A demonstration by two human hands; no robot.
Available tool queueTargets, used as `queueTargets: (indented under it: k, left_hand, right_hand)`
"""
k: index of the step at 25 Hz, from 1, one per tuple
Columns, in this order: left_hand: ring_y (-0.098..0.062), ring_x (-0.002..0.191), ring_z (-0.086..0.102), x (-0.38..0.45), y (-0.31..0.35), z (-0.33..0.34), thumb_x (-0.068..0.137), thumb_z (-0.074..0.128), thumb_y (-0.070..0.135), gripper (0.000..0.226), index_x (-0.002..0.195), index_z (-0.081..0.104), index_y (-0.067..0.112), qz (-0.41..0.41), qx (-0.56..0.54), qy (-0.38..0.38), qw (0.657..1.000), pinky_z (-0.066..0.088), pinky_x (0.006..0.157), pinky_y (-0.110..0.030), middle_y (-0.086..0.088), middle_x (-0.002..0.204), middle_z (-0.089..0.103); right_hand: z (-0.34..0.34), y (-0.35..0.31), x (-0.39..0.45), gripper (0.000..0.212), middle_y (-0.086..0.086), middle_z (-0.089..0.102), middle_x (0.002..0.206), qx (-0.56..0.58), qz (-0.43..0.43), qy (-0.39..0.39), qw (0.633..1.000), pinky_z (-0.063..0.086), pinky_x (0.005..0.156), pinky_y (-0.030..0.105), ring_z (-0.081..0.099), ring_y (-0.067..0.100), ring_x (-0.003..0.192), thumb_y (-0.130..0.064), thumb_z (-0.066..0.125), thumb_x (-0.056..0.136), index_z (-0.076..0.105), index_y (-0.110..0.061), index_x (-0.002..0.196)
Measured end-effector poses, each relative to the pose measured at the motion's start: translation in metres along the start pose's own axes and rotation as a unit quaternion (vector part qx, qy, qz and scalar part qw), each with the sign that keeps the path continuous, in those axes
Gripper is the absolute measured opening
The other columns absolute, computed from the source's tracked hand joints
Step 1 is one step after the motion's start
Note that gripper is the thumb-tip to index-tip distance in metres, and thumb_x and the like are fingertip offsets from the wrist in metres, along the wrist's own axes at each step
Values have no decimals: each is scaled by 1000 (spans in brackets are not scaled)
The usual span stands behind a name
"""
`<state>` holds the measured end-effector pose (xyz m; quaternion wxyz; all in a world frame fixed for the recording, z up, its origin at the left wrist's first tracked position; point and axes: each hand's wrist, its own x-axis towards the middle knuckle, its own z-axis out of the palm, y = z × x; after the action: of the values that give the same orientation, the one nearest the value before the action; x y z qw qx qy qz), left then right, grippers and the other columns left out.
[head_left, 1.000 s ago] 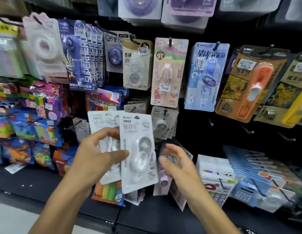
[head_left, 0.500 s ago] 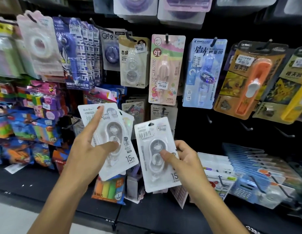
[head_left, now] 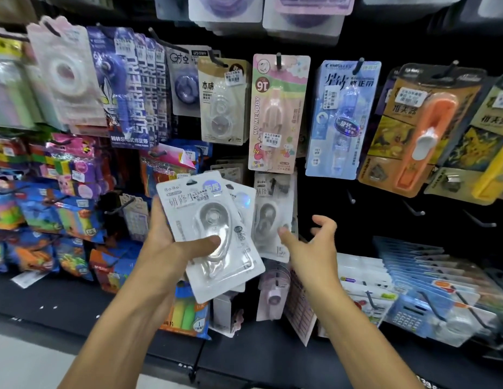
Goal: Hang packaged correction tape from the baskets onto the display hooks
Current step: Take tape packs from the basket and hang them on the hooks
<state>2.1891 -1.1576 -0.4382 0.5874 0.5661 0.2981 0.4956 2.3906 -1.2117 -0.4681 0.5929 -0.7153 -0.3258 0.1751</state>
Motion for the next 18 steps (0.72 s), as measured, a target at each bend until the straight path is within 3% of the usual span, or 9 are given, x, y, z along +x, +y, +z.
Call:
queueTargets:
  k: [2, 5, 7, 10, 12, 14, 16, 18]
  left_hand:
    - [-22, 101, 75, 1, -3, 8, 68, 81, 2, 72, 127, 59, 36, -28, -14, -27, 999, 58, 58, -27, 5, 114, 77]
    - [-25, 96, 77, 3, -8, 20, 56, 89, 15, 68, 120, 70, 28, -53, -15, -88, 995, 63, 67, -33, -2, 110, 78]
    - [-28, 99, 76, 7, -10, 21, 51, 91, 26, 62, 111, 78, 23, -77, -27, -74, 994, 60, 87, -42, -6, 112, 78]
    - [-23, 119, 67, 11, -13, 11, 62, 91, 23, 46, 104, 80, 36, -72, -4, 29, 997, 48, 107, -47, 4, 125, 72]
    - [-16, 123, 62, 9, -9, 9, 77, 84, 9, 41, 98, 79, 45, -33, 41, 100, 994, 54, 102, -41, 11, 131, 65]
    - [-4, 117, 61, 6, -5, 7, 84, 79, 4, 46, 94, 77, 49, -2, 67, 131, 989, 57, 95, -32, 15, 133, 62]
    - [12, 105, 58, 2, 0, 8, 86, 77, 3, 51, 101, 74, 52, 27, 82, 146, 986, 54, 89, -23, 22, 128, 58]
    - [17, 98, 60, 2, 2, 7, 86, 77, 4, 60, 115, 69, 56, 49, 70, 154, 984, 57, 81, -19, 31, 123, 56]
  right_hand:
    - [-1, 4, -11, 48, -13, 60, 128, 47, -59, -72, 995, 52, 84, 27, 60, 11, 110, -47, 72, 88, 51, -31, 128]
    - [3, -1, -29, 38, 3, 77, 104, 246, 1, -256, 935, 56, 62, 21, 75, 20, 92, -38, 78, 84, 66, -19, 115]
    - [4, -6, -31, 34, 10, 78, 100, 280, 36, -245, 927, 56, 53, 24, 77, 24, 85, -29, 79, 85, 66, -13, 112]
    - [-1, -5, -26, 23, 6, 78, 96, 275, 48, -162, 946, 55, 48, 32, 75, 25, 78, -29, 76, 88, 64, -20, 105]
    - [-6, -1, -21, 18, -1, 77, 102, 221, 16, -136, 966, 61, 71, 48, 75, 23, 89, -37, 75, 86, 65, -32, 100]
    - [-9, 1, -23, 21, -9, 75, 106, 180, -12, -127, 975, 58, 88, 52, 73, 16, 97, -46, 73, 81, 64, -40, 98]
    - [-11, 3, -30, 26, -16, 74, 102, 149, -23, -112, 982, 60, 84, 45, 73, 8, 92, -53, 71, 74, 62, -45, 97]
    - [-9, 0, -33, 24, -19, 74, 97, 137, -30, -99, 985, 59, 77, 40, 73, 6, 86, -55, 69, 74, 60, -47, 95]
